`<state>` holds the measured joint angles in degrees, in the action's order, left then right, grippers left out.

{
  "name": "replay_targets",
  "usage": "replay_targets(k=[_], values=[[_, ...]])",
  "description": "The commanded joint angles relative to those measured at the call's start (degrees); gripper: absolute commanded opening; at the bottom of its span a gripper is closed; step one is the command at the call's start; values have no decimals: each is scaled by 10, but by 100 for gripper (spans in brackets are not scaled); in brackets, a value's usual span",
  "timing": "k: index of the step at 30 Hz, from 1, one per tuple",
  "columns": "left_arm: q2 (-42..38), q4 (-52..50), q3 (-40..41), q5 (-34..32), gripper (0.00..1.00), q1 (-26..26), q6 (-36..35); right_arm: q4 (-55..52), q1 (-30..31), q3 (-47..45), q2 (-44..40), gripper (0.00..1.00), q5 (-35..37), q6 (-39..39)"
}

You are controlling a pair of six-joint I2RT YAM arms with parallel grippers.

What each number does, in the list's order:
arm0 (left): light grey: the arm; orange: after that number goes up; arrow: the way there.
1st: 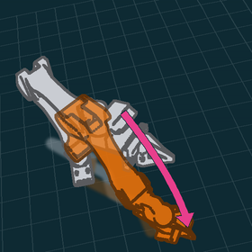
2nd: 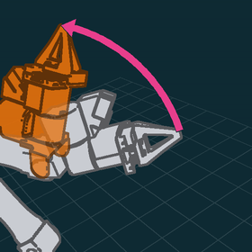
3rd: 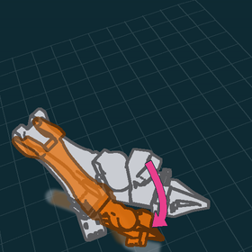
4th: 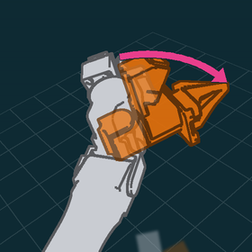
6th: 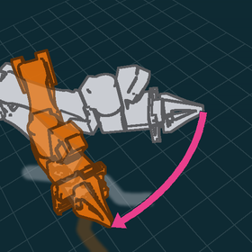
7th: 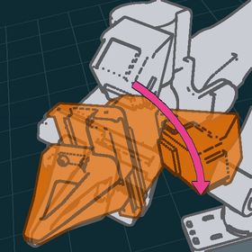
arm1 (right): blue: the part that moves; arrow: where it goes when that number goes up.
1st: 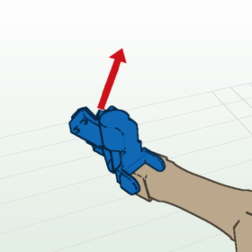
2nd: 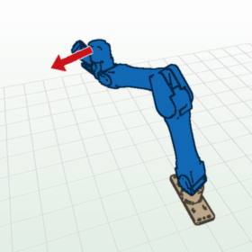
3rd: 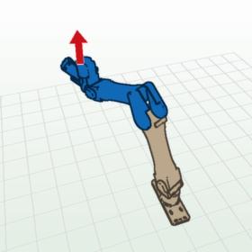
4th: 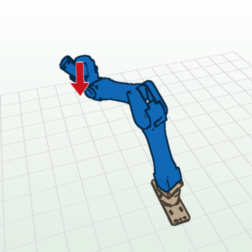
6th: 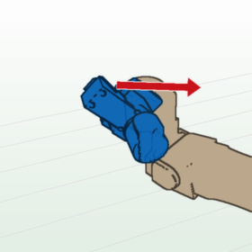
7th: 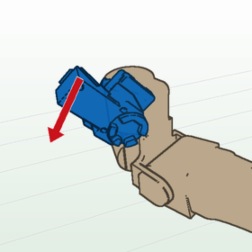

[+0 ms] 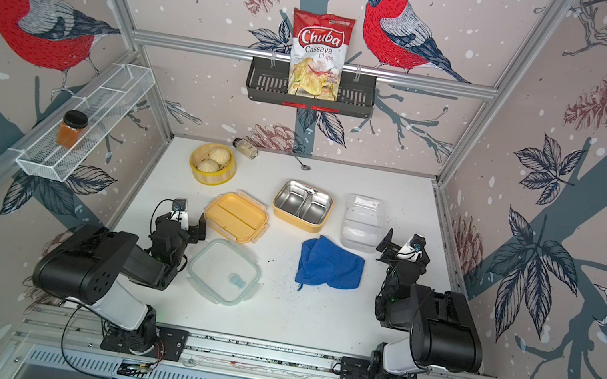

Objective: Wipe the insides of the lunch boxes
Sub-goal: Reset both arms

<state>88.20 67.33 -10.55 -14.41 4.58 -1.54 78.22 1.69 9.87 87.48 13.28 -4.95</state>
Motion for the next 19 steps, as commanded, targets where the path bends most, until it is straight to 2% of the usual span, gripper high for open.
replay_targets(k=[1, 3, 4, 7, 10, 19], values=[[1, 36, -39, 71, 96, -24, 10, -71, 2, 25, -13, 100, 15, -11], [14, 88, -25, 98, 97, -41, 21, -21, 4, 13, 0, 100, 18, -3], [7, 67, -30, 97, 97, -41, 22, 9, 5, 6, 11, 100, 20, 1], [13, 79, -28, 99, 97, -42, 20, -32, 6, 15, -2, 100, 21, -3], [11, 72, -29, 99, 97, -41, 20, 0, 6, 8, 8, 100, 22, 0], [10, 73, -29, 99, 97, -41, 20, -2, 9, 7, 7, 100, 24, 4]])
